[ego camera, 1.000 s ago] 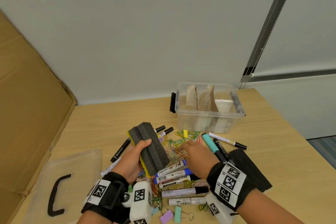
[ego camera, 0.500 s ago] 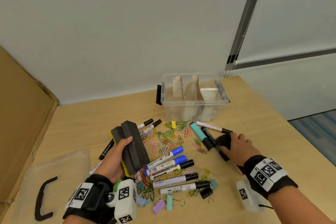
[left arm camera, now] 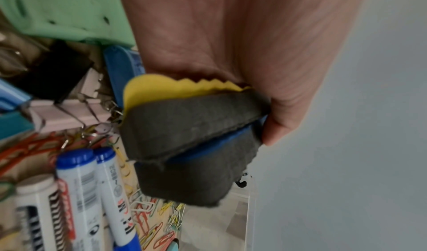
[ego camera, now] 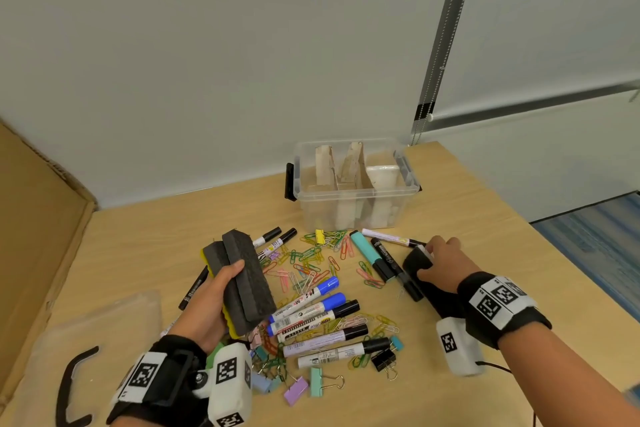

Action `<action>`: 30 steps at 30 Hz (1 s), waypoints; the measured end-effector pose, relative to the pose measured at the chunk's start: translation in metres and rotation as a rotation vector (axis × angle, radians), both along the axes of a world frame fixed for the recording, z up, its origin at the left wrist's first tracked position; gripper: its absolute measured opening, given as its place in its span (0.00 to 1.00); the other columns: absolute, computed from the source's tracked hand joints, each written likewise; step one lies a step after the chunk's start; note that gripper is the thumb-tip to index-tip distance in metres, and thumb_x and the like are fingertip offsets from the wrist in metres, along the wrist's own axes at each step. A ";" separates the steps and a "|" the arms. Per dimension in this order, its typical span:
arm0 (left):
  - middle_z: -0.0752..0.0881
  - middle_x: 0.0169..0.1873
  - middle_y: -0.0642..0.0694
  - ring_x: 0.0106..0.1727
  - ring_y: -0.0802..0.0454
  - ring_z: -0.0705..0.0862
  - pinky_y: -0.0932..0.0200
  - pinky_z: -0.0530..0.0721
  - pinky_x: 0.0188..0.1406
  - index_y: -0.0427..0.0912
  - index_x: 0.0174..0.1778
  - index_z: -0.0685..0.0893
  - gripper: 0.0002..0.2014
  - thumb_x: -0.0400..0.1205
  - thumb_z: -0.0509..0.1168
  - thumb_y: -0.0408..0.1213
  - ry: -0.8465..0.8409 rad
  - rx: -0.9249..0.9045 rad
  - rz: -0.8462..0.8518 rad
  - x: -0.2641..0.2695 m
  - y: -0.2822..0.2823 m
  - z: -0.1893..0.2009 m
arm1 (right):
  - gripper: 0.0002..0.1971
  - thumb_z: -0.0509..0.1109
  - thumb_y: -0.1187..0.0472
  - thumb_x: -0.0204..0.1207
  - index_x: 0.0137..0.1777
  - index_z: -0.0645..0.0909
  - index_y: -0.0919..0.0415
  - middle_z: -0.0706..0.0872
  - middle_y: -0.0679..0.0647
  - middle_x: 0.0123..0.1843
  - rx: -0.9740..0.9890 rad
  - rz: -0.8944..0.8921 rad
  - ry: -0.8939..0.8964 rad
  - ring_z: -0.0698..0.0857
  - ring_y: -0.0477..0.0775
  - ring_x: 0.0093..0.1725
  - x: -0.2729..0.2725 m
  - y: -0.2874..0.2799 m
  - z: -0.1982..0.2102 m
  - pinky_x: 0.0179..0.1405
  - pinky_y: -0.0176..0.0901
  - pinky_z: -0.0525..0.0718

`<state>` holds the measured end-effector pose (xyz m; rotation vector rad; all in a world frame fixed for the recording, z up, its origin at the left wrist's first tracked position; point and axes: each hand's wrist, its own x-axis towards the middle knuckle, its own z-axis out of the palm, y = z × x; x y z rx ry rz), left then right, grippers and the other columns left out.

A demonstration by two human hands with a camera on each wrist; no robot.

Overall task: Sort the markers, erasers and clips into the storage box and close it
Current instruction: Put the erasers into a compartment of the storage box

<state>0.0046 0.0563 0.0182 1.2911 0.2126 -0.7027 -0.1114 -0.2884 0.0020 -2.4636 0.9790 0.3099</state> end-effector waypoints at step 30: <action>0.86 0.61 0.39 0.62 0.39 0.84 0.36 0.78 0.67 0.47 0.69 0.76 0.28 0.72 0.68 0.48 -0.028 0.064 0.241 -0.038 -0.048 0.009 | 0.16 0.60 0.66 0.80 0.67 0.72 0.57 0.82 0.57 0.60 -0.359 0.717 -0.513 0.83 0.60 0.54 0.113 0.002 0.113 0.42 0.51 0.83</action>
